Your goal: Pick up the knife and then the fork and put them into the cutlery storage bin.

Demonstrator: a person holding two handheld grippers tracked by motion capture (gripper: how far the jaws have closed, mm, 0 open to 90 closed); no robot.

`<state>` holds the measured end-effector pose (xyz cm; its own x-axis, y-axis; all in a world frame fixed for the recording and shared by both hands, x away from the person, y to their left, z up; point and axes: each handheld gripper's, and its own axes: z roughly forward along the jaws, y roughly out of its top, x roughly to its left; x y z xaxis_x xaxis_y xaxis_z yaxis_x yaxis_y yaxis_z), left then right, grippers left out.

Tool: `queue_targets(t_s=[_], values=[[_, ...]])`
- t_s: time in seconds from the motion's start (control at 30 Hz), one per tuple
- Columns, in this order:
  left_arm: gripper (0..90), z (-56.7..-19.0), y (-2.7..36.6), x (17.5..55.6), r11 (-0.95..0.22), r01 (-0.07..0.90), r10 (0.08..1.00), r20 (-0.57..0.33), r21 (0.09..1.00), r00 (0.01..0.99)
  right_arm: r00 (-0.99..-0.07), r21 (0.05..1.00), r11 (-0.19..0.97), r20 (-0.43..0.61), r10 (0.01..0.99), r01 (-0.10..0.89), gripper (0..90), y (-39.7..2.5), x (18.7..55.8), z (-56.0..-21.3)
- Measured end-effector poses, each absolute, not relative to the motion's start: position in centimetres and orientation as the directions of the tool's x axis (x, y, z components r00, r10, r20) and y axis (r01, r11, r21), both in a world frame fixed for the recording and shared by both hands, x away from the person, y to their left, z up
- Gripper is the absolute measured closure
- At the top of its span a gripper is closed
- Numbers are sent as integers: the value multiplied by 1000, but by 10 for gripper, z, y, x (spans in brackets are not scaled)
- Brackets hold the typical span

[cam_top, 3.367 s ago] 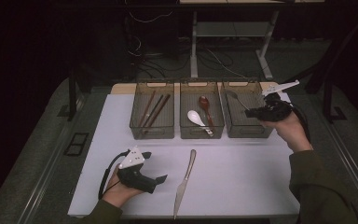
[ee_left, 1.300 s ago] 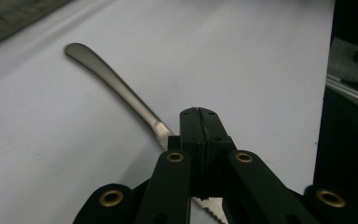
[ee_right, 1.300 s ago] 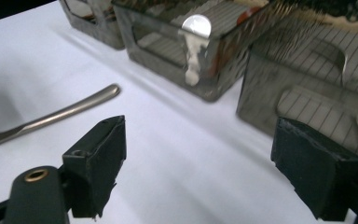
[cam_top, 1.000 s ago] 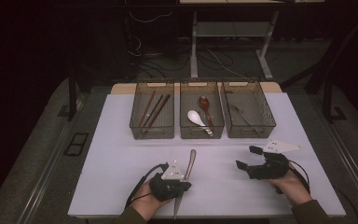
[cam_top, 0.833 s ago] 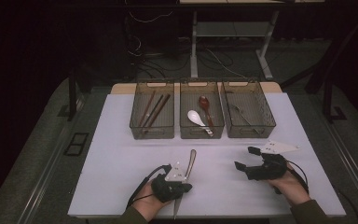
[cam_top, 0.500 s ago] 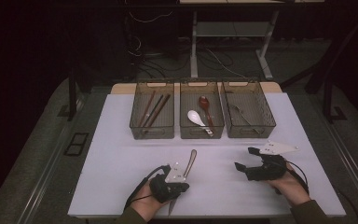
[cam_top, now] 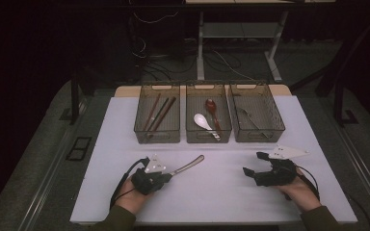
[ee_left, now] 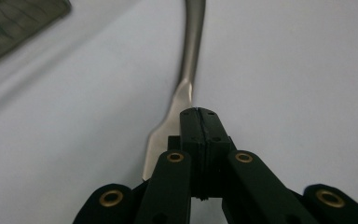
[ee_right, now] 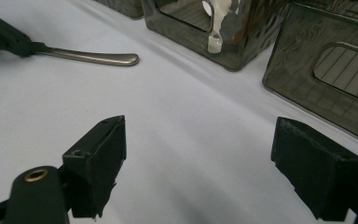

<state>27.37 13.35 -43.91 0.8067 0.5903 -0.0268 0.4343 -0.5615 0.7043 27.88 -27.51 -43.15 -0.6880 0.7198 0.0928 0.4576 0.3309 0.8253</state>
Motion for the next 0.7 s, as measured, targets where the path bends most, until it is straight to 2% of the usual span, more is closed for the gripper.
queue_targets(t_s=[0.1,0.23,0.53,0.7], values=[[790,-435,132,282,-542,414,573,-38,731,819,-689,825,330,96,718,458,174,-276,279,-431],[717,-437,126,295,-545,409,549,-56,732,834,-698,817,327,124,705,475,174,-277,282,-433],[704,-448,110,309,-578,397,506,-69,713,860,-705,812,324,143,695,485,174,-279,285,-433],[765,-450,108,308,-594,377,499,-43,711,866,-708,810,319,159,688,492,173,-280,286,-434]])
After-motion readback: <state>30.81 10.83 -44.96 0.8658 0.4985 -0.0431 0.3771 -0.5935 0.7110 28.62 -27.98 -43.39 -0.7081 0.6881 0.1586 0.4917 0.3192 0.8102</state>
